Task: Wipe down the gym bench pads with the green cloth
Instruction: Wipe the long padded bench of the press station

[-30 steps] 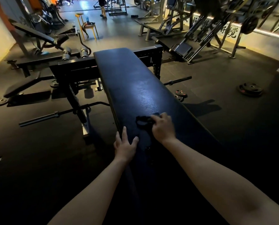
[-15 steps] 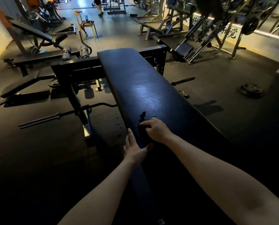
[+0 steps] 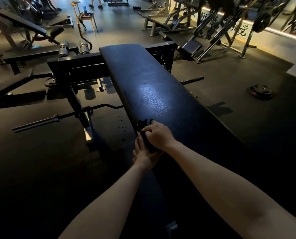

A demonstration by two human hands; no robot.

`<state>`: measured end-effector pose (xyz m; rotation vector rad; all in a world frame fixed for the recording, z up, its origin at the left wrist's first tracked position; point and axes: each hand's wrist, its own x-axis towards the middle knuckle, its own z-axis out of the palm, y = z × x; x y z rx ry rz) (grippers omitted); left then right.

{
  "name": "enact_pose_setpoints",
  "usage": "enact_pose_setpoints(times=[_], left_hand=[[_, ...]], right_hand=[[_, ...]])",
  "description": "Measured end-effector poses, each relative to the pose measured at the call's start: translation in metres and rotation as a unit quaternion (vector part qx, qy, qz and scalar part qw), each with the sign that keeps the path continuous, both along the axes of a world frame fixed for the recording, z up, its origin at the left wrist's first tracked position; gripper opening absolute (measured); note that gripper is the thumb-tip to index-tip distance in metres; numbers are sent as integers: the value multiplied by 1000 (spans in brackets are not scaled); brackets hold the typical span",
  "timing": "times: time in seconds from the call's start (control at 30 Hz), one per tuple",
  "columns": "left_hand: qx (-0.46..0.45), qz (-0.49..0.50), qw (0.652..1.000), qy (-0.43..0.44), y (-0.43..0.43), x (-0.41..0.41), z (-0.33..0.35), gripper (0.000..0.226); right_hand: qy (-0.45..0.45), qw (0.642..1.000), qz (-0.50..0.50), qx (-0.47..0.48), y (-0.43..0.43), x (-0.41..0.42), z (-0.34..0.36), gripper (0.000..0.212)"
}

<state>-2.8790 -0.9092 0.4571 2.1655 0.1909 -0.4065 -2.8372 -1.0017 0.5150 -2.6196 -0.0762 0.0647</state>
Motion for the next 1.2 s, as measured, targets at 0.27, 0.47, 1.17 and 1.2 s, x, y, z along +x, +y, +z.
enact_pose_setpoints(times=[0.27, 0.47, 1.17, 1.2], left_hand=[[-54, 4, 998, -23, -1, -4, -6, 122], [-58, 2, 997, -49, -2, -3, -10, 123], [-188, 8, 982, -17, 11, -38, -5, 103], [-200, 6, 980, -12, 13, -39, -3, 96]], right_hand=[[-38, 995, -82, -34, -43, 15, 7, 47], [-9, 998, -65, 7, -10, 4, -8, 45], [-12, 980, -191, -56, -54, -71, -9, 39], [-16, 985, -162, -53, -40, -75, -8, 38]])
